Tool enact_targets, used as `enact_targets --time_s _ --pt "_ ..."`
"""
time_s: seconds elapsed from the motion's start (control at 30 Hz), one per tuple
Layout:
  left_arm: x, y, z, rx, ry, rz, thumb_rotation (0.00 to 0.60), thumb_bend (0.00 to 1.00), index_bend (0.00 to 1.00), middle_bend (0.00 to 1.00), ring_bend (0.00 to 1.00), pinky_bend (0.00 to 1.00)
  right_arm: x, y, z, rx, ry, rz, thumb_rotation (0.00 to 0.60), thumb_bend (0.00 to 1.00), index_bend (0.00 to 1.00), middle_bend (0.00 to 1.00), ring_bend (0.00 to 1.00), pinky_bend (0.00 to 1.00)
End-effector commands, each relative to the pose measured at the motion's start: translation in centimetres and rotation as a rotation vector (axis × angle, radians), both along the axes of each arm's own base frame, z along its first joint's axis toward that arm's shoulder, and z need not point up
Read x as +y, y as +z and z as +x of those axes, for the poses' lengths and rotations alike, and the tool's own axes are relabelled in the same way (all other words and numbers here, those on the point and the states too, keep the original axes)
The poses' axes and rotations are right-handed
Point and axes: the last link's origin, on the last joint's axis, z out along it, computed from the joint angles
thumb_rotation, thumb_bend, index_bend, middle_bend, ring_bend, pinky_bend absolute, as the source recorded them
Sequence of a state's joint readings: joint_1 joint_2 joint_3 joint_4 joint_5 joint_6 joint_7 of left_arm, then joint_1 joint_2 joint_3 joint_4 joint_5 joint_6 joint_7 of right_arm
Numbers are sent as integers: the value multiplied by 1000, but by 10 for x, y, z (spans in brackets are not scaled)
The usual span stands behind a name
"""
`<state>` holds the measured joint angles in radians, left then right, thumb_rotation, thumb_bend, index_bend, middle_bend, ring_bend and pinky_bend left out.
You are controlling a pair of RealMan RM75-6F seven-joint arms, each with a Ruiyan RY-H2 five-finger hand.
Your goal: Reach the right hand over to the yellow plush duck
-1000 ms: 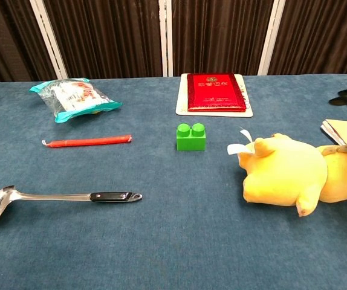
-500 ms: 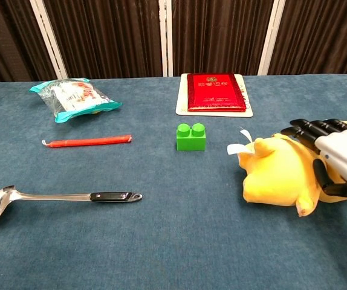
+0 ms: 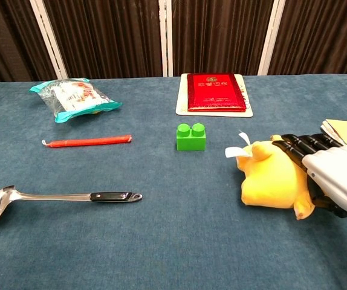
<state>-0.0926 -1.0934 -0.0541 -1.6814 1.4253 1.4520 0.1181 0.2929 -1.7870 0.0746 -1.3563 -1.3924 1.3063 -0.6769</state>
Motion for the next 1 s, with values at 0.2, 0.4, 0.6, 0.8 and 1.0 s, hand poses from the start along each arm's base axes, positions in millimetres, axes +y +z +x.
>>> enact_targets --time_s 0.2,0.4,0.6,0.8,1.0 --pt "1 -1 0 3 1 -6 600 195 0 0 0 0 -9 20 -15 11 -61 -60 600 1000 59 0 0 0" --pt "1 -2 1 5 0 -6 600 195 0 0 0 0 -8 35 -13 -17 -63 -77 600 997 59 0 0 0" --pt "0 -3 2 6 -4 -11 600 195 0 0 0 0 -4 24 -12 -16 -76 -30 600 995 59 0 0 0" --pt "1 -3 1 8 0 -13 600 195 0 0 0 0 -1 7 -8 -28 -86 11 600 994 59 0 0 0" --pt "2 -4 0 10 2 -17 600 196 0 0 0 0 9 -8 13 -56 -38 51 600 989 59 0 0 0"
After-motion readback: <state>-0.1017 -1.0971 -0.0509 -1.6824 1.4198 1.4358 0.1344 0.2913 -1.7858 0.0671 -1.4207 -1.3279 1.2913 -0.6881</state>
